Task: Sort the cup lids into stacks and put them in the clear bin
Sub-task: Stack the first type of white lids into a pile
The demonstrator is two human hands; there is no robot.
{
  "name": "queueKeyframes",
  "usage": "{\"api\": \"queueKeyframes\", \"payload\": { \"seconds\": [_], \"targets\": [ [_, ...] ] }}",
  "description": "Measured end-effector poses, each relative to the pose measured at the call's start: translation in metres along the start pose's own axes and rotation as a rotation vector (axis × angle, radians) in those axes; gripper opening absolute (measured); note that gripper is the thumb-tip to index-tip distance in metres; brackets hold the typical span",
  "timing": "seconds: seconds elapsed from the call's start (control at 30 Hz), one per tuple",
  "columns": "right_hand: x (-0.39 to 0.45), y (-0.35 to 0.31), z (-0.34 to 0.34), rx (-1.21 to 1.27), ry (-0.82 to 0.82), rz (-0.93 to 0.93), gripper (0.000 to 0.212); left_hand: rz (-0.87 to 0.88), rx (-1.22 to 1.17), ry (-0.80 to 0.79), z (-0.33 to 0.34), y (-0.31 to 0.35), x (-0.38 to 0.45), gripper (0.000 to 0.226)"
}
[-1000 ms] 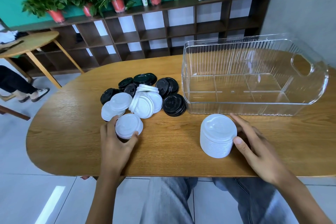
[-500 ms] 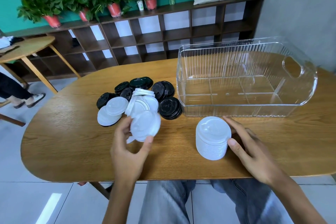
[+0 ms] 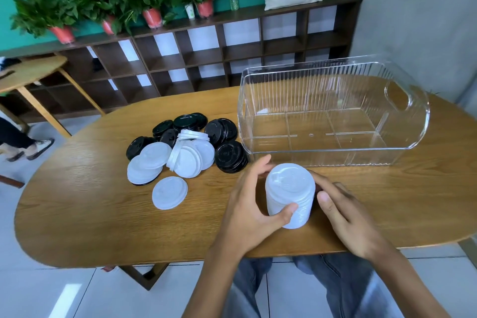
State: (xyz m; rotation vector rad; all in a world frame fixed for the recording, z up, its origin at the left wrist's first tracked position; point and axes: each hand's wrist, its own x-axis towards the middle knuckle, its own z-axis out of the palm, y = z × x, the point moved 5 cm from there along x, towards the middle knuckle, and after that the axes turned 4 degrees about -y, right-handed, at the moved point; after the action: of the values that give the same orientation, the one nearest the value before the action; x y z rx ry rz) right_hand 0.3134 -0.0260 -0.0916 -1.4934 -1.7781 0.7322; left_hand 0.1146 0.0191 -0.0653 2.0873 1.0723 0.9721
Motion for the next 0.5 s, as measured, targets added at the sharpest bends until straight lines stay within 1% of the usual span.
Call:
{"api": "queueKeyframes", "payload": {
  "seconds": [0.2, 0.5],
  "targets": [
    [0.0008, 0.0002, 0.0012, -0.026, -0.012, -0.01, 0.051, -0.027, 0.065, -0.022, 0.0006, -0.0016, -0.0009, 0.087],
    [0.0016, 0.0, -0.0004, -0.03, 0.031, -0.05, 0.054, -0.038, 0.103, -0.067, 0.0032, 0.0028, 0.0032, 0.088]
  ]
}}
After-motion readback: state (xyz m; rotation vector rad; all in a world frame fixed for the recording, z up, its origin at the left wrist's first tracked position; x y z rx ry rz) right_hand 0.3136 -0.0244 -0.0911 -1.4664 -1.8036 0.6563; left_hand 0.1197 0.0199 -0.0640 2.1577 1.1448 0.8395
